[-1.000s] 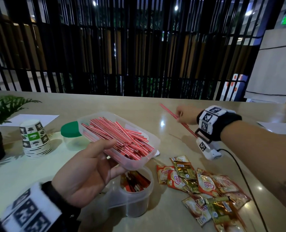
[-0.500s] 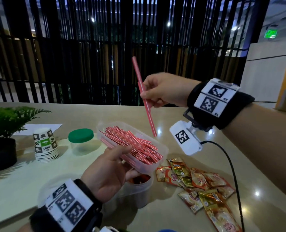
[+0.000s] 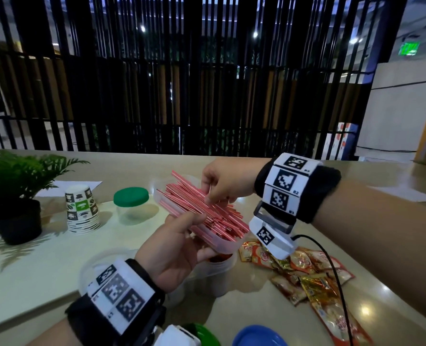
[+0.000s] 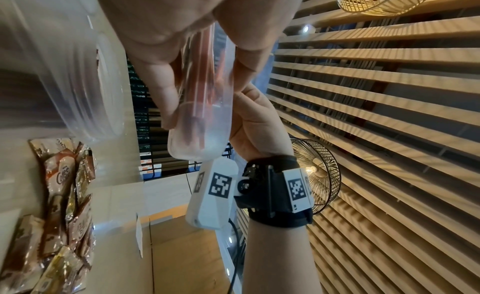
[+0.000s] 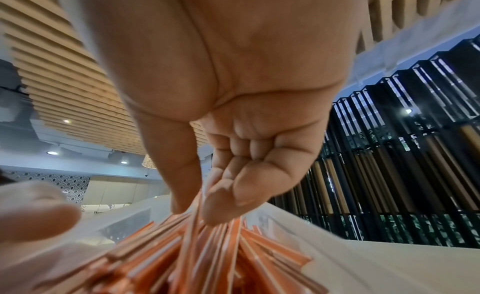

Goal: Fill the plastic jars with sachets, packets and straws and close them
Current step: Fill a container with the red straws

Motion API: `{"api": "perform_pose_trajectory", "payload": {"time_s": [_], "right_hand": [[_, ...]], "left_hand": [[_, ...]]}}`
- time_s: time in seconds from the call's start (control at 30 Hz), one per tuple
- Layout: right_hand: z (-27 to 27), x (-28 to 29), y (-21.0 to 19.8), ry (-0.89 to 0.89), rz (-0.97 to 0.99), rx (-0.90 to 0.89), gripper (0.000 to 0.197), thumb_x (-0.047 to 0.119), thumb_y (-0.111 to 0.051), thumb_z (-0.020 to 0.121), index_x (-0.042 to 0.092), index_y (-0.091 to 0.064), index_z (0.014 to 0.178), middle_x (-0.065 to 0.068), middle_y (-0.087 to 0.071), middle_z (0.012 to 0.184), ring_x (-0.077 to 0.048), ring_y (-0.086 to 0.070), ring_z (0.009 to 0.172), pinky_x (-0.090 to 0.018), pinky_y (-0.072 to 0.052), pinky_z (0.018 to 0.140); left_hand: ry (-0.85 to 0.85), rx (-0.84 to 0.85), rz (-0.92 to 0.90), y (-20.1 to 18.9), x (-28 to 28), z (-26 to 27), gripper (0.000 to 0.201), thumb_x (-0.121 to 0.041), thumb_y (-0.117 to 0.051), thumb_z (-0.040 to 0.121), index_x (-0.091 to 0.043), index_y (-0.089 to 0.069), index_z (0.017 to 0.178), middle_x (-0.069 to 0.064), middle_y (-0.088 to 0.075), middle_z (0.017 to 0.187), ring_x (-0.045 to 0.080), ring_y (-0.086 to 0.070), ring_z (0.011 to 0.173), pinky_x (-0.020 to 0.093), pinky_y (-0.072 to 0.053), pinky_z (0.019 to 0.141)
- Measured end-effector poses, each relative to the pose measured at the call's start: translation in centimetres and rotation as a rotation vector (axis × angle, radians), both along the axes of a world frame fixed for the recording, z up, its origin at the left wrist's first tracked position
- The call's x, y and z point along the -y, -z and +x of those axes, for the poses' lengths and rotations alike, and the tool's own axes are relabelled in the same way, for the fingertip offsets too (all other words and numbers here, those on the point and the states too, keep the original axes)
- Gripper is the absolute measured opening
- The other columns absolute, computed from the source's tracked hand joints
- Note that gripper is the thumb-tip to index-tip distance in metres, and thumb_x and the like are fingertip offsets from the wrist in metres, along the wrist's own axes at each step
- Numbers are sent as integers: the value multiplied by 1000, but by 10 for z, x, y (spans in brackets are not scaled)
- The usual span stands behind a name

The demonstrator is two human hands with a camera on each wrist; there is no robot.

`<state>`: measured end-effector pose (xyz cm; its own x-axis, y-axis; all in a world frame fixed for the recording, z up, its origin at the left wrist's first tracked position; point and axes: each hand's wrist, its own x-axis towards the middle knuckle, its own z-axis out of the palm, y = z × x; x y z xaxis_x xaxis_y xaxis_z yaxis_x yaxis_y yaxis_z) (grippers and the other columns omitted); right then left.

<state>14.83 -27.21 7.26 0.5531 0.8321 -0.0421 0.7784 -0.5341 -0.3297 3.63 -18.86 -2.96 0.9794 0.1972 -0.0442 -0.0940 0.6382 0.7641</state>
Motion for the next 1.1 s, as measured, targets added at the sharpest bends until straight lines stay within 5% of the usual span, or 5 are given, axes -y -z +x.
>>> {"api": "perform_pose_trajectory", "payload": {"time_s": [0.33,0.6,0.73,0.9,1.1], "right_hand": [[-2,10,0,6,-25,95,38,44,-66,85,24,-59,117,15,-55,88,-4,-53,84,-23,-39,71],[1,25,2,2,71,-45,36,35,-55,94,25,-53,129,13,-59,109,-5,-56,100,-26,-46,90],[4,33,4,35,162,-189,30,19,-53,96,22,-55,126,2,-59,119,-10,-58,106,-30,-51,89],[2,43,9,46,231,-283,41,8,-57,92,25,-50,129,10,-52,114,-4,-58,93,-15,-52,63],[-2,49,23,25,284,-392,35,18,-54,95,22,-47,129,-5,-59,117,-24,-66,97,-34,-59,77]], "left_hand": [[3,-12,-10,-2,-7,-2,37,-4,-51,93,-8,-48,129,24,-68,115,40,-68,102,53,-58,74],[4,-33,-31,-2,-17,-1,59,-14,-61,79,-8,-44,136,24,-67,117,37,-70,99,44,-60,62],[-5,-58,-17,-12,-21,-4,45,-25,-54,91,1,-53,127,24,-67,116,33,-72,90,49,-59,71],[-1,-89,9,-20,-26,-5,45,-34,-49,95,2,-57,120,24,-70,109,34,-72,91,45,-60,68],[-14,-105,34,-29,-33,-2,50,-43,-43,98,-2,-60,121,23,-70,109,32,-73,85,42,-62,65]]}}
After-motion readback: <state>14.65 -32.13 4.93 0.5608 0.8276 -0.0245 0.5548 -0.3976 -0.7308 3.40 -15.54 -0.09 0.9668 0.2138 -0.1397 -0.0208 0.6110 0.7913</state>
